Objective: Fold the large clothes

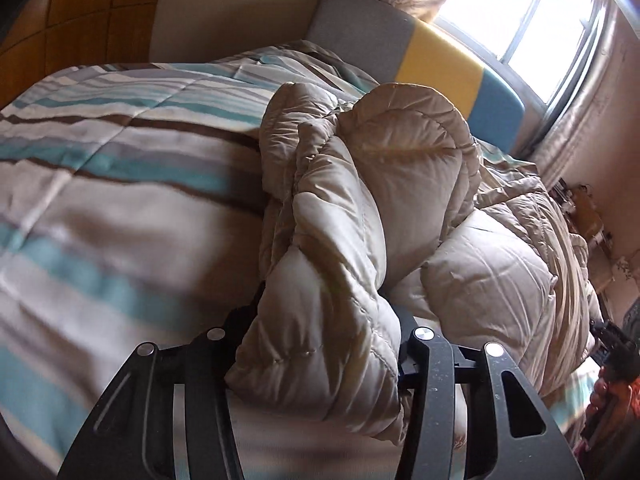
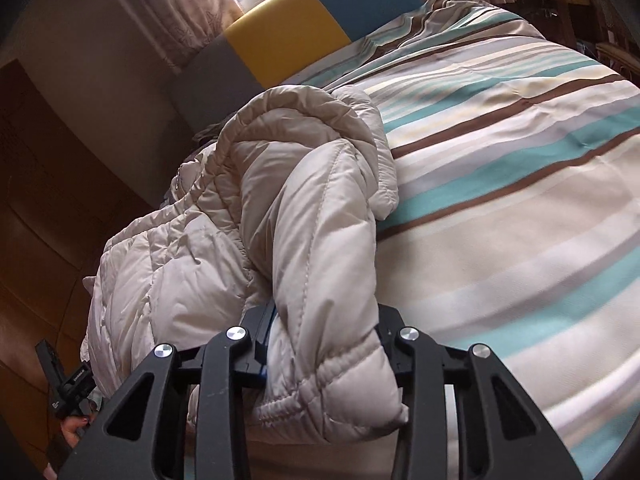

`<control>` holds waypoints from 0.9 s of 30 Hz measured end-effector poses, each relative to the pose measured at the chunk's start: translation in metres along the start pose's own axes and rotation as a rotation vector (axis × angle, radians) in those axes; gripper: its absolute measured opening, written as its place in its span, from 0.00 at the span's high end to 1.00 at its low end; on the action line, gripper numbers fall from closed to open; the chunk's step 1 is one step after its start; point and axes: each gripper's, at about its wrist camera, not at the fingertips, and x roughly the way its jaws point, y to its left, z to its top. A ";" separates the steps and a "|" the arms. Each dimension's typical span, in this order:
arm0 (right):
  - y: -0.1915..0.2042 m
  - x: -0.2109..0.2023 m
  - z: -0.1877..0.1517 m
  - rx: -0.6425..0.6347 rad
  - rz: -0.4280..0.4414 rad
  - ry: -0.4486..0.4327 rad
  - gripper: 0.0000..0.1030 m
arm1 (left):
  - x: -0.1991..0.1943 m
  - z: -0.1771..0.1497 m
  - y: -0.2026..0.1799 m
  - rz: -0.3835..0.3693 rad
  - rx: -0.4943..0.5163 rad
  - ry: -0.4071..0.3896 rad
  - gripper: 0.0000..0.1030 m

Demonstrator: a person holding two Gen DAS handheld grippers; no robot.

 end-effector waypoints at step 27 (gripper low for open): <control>-0.024 -0.057 0.001 -0.035 0.010 -0.047 0.32 | -0.111 -0.066 0.008 -0.044 0.025 -0.058 0.22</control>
